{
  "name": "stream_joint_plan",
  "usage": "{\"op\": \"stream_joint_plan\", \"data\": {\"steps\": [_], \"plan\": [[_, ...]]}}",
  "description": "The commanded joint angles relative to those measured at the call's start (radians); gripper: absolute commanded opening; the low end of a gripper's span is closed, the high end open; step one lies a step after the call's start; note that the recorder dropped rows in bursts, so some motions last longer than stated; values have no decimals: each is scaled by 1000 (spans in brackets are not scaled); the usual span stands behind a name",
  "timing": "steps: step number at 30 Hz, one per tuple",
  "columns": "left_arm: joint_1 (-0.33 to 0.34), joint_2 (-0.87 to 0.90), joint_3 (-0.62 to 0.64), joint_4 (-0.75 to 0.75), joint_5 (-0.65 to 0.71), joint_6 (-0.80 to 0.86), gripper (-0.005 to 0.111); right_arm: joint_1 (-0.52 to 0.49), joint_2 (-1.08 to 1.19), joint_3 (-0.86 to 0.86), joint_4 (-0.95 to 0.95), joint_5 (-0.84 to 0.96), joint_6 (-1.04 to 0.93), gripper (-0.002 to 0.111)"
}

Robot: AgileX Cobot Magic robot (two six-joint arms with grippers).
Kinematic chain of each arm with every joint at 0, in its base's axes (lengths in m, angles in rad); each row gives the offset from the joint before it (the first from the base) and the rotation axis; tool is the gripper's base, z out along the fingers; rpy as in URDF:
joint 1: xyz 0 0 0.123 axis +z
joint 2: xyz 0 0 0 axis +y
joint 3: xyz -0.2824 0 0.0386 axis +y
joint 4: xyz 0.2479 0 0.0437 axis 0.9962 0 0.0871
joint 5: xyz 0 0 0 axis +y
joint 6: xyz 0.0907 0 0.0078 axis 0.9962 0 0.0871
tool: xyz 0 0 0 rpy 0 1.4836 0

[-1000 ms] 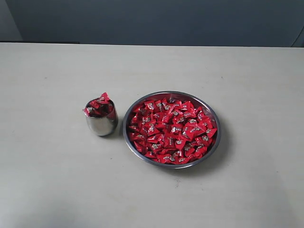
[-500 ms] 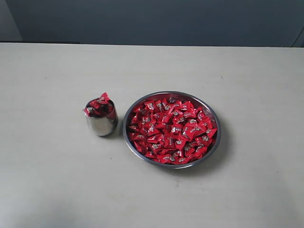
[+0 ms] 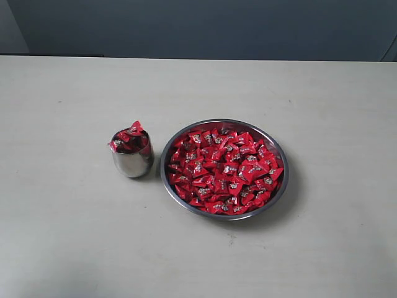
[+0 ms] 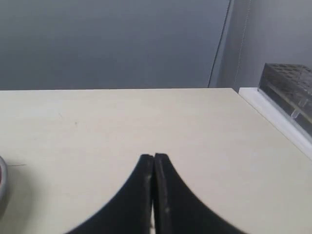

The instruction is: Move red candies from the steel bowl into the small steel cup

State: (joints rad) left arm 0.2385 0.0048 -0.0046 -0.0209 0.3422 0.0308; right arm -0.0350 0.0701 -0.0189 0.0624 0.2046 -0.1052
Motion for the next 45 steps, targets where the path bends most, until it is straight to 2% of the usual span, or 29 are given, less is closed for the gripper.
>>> {"op": "stream_joint_plan", "data": {"steps": [1, 13, 45], "plan": [[-10, -5, 5, -1, -8, -1, 0, -4, -31, 19, -12, 19, 17, -1], [-10, -5, 5, -1, -8, -1, 0, -4, -45, 19, -17, 99, 30, -1], [-10, -5, 5, -1, -8, -1, 0, -4, -45, 19, -17, 103, 30, -1]]}}
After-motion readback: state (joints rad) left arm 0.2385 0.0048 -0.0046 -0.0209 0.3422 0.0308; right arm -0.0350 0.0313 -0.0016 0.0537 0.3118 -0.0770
